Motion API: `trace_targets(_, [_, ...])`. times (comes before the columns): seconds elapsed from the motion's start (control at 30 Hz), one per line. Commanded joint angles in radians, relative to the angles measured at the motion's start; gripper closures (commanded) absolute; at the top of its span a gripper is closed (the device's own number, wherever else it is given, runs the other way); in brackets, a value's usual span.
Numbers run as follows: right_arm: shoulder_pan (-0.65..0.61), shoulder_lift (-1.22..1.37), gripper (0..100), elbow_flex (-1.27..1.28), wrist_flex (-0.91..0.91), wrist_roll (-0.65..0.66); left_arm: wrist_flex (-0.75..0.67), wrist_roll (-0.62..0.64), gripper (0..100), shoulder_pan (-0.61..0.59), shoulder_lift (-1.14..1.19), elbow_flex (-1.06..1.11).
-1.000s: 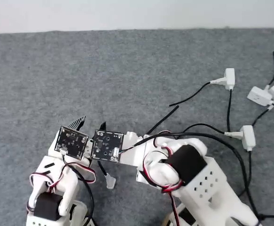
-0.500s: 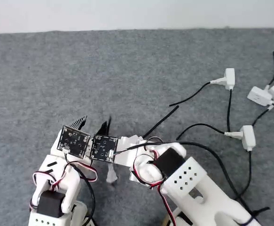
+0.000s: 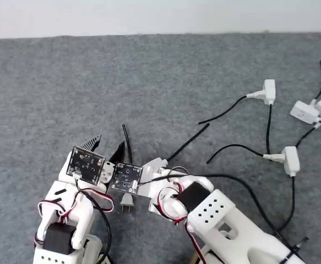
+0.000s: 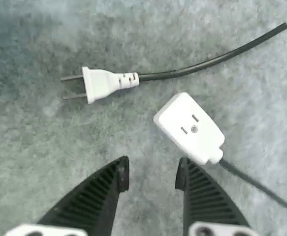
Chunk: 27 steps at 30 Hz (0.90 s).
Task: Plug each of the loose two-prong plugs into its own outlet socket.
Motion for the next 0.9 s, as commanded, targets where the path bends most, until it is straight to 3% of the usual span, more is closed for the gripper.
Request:
trace_targets(0.0, [0.007,-0.013,83.1,0.023,-0.093,-0.009,-0.029,-0.018,80,-0.011,-0.009,-0.005])
trace_targets(0.27, [0.007,0.228,83.0,-0.060,-0.136,-0.008,-0.215,-0.026,80,-0.192,-0.003,0.077])
trace_targets(0.43, [0.001,0.470,83.0,-0.201,-0.139,-0.011,-0.227,-0.017,80,-0.275,-0.008,0.087])
trace_targets(0.63, [-0.024,0.619,82.9,-0.330,-0.130,-0.140,-0.222,0.029,80,-0.465,-0.009,0.015])
trace_targets(0.87, [-0.177,0.622,82.9,-0.348,-0.102,-0.123,-0.221,0.084,80,-0.568,-0.009,-0.007])
